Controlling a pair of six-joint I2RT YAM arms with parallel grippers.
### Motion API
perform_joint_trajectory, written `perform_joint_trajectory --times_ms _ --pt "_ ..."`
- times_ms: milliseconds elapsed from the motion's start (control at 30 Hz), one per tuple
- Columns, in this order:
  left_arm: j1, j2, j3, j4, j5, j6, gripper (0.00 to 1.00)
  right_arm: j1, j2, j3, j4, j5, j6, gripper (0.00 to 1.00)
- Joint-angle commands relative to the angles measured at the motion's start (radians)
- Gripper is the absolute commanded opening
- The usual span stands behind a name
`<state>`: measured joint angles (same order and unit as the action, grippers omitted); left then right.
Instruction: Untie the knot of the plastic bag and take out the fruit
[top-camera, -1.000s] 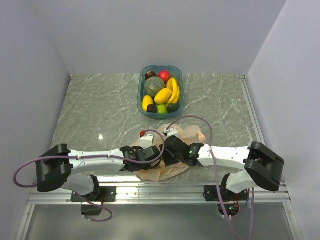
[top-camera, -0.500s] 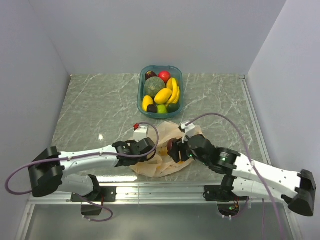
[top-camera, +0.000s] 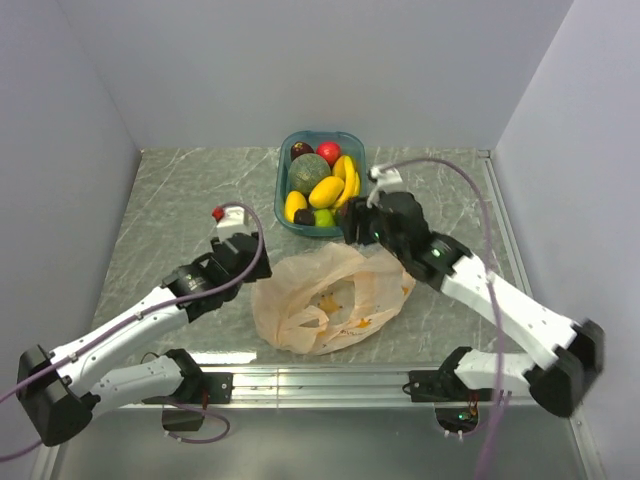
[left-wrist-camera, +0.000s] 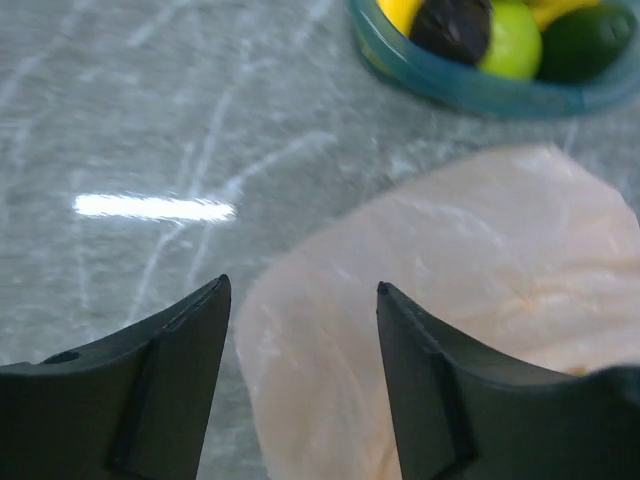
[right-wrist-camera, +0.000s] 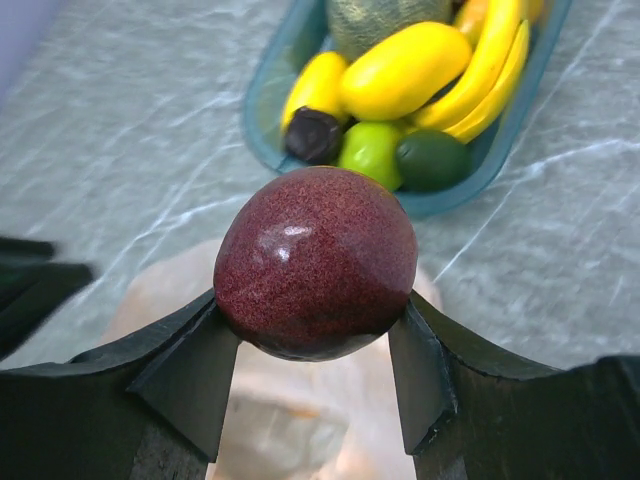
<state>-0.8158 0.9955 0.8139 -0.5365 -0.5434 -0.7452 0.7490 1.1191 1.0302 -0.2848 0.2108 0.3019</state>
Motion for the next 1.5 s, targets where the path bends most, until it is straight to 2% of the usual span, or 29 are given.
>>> perform_joint_trajectory --times_ms 0,67,267,400,533,700,833,967,1133,1167,1300,1467 --pt "0.093 -0.024 0.057 -0.003 0.026 0.15 0.67 -0.054 0.19 0.125 0.058 -0.056 -0.041 0.1" --pt "0.166 -0.024 0.07 -0.005 0.049 0.187 0.76 -0.072 0.27 0.209 0.056 -0.06 -0.037 0.1" --pt "0.312 -0.058 0.019 0.079 0.078 0.28 0.98 -0.111 0.556 0.454 0.033 -0.07 -0.069 0.13" --pt "0.405 -0.054 -0.01 0.095 0.177 0.279 0.99 -0.111 0.718 0.637 -0.028 -0.09 -0.106 0.17" --pt "0.431 -0.066 -0.016 0.092 0.123 0.285 0.99 -0.111 0.883 0.786 -0.08 -0.071 -0.118 0.22" --pt "0.44 -0.071 -0.024 0.101 0.155 0.291 0.99 -0.105 0.999 0.922 -0.134 -0.102 -0.124 0.4" --pt "0.445 -0.064 -0.022 0.099 0.166 0.293 0.99 -0.088 1.012 0.918 -0.132 -0.099 -0.132 0.51" --pt "0.449 -0.074 -0.024 0.099 0.165 0.294 0.99 -0.074 1.007 0.889 -0.125 -0.073 -0.132 0.73" --pt "0.452 -0.078 -0.025 0.101 0.172 0.293 0.99 -0.071 0.998 0.883 -0.116 -0.059 -0.122 0.82" --pt "0.452 -0.077 -0.025 0.101 0.174 0.294 0.99 -0.071 0.995 0.881 -0.114 -0.065 -0.124 0.89" --pt "0.454 -0.078 -0.025 0.096 0.161 0.293 0.99 -0.073 0.931 0.837 -0.09 -0.045 -0.115 0.9" --pt "0.454 -0.119 -0.035 0.107 0.151 0.29 0.99 -0.089 0.757 0.648 0.005 0.028 -0.09 0.91"
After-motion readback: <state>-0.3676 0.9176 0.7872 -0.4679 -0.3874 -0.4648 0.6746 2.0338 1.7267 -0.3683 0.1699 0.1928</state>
